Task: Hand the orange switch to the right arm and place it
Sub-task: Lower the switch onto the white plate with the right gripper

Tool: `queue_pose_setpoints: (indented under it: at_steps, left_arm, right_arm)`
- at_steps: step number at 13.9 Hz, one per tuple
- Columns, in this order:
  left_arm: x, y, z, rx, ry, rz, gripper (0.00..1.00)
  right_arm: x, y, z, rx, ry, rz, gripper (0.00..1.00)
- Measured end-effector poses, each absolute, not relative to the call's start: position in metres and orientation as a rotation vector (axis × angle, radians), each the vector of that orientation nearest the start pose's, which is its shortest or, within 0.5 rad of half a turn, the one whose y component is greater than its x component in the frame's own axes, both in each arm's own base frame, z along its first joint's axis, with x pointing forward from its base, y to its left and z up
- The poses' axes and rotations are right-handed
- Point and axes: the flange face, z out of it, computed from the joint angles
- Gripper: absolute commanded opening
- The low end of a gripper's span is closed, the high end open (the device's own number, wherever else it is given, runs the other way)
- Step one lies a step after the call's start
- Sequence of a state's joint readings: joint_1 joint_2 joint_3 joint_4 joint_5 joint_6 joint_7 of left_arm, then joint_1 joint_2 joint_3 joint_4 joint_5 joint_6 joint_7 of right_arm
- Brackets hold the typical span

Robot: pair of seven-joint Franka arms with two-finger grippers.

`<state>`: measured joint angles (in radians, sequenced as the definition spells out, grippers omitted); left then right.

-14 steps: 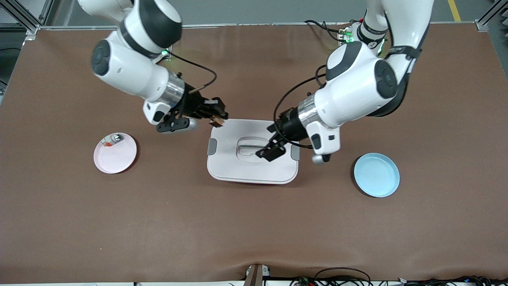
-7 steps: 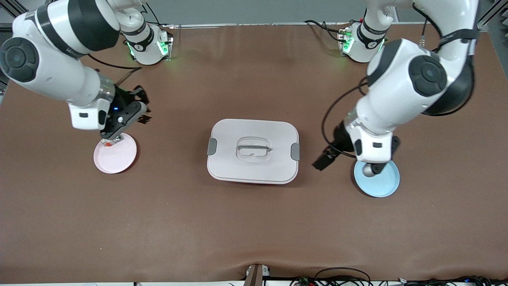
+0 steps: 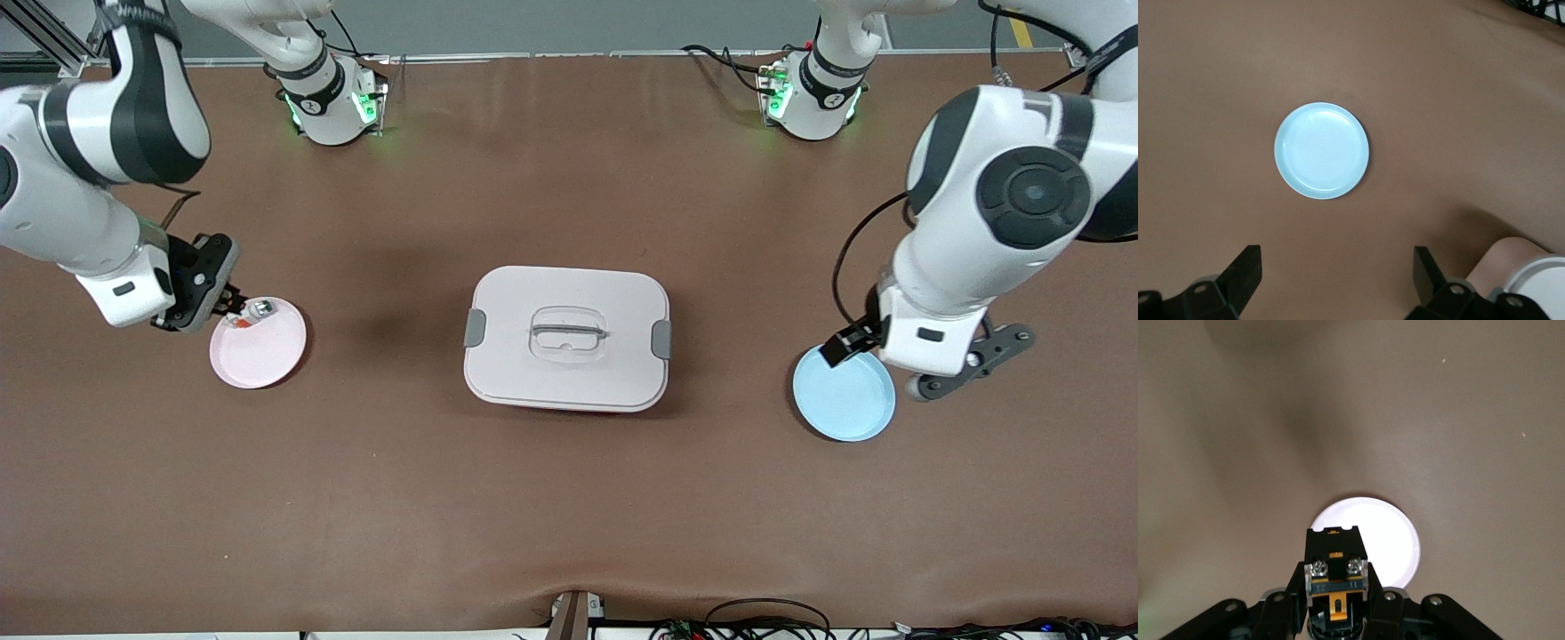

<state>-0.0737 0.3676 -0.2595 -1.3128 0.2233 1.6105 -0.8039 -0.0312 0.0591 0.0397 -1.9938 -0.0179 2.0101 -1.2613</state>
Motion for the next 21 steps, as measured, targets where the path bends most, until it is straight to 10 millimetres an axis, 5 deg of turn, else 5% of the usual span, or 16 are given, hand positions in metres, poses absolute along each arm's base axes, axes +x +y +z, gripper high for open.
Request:
queue_pose_setpoints:
  at_steps: [3,8,12,17,21]
  left_arm:
    - [0.628,-0.133,0.561,-2.921,-0.571,0.011,1.0]
    - [0.593,-0.113,0.622,-2.979,-0.347,-0.004,1.0]
    - [0.582,-0.095,0.625,-3.027,-0.251,0.024,1.0]
    - [0.555,-0.058,0.621,-3.101,-0.165,-0.016,1.0]
    - [0.539,-0.064,0.624,-3.104,-0.141,-0.024,1.0]
  right_arm:
    - [0.545,-0.029,0.362,-2.495,-1.965,-0.021,0.0]
    - [0.536,-0.042,0.289,-2.43,-2.081,0.054,0.0]
    - [0.54,-0.05,0.245,-2.402,-2.118,0.075,0.0]
    - [0.548,-0.052,0.213,-2.353,-2.15,0.137,0.0]
    - [0.55,-0.053,0.197,-2.33,-2.154,0.167,0.0]
